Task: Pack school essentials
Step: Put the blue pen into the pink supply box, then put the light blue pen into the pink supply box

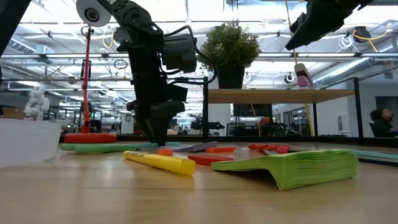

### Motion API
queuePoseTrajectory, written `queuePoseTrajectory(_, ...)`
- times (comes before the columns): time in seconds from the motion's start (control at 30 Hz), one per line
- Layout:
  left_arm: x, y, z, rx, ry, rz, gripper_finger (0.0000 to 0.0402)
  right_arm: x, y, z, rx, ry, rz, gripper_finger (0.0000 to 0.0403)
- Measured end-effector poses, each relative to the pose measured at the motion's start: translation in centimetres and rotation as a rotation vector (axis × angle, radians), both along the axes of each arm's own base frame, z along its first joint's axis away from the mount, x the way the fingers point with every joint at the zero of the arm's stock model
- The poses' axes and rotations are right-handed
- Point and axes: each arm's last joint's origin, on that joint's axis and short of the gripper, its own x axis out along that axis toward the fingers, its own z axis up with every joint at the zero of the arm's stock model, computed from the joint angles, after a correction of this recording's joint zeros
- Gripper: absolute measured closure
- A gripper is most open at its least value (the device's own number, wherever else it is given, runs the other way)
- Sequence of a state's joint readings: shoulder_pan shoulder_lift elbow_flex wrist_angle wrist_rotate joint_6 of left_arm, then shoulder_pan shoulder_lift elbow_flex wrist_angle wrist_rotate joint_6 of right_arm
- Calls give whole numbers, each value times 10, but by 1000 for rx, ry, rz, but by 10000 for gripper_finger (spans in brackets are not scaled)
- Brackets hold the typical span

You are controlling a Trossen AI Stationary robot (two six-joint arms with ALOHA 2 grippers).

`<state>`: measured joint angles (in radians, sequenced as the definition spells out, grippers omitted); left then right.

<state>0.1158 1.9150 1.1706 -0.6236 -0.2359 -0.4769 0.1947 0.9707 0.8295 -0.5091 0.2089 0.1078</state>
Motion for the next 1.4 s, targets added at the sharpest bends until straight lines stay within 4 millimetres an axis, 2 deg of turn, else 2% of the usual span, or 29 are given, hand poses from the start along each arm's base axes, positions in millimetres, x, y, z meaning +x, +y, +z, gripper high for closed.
queuePoseTrajectory(0.13,1,0,-1,-8,-2,3,231,0,0,0,-1,-3,2,403)
queuePoseTrajectory(0.57,1,-2,-2,-18,7,-31,376,0,0,0,-16,-3,15,403)
queuePoseTrajectory(0.67,0,-4,-2,-8,14,-40,392,1,0,1,-15,-10,16,403)
queuePoseTrajectory(0.77,-2,-7,2,-5,15,-35,390,1,0,2,-39,-19,38,403)
queuePoseTrajectory(0.9,-10,-12,14,-39,21,15,374,3,0,4,-98,-45,85,403)
queuePoseTrajectory(1.03,-23,-23,36,-76,27,67,378,6,0,8,-157,-85,132,403)
queuePoseTrajectory(1.23,-42,-51,72,-121,-33,109,399,10,1,13,-219,-143,175,403)
queuePoseTrajectory(1.4,-57,-78,95,-138,-102,124,395,12,1,17,-231,-191,182,403)
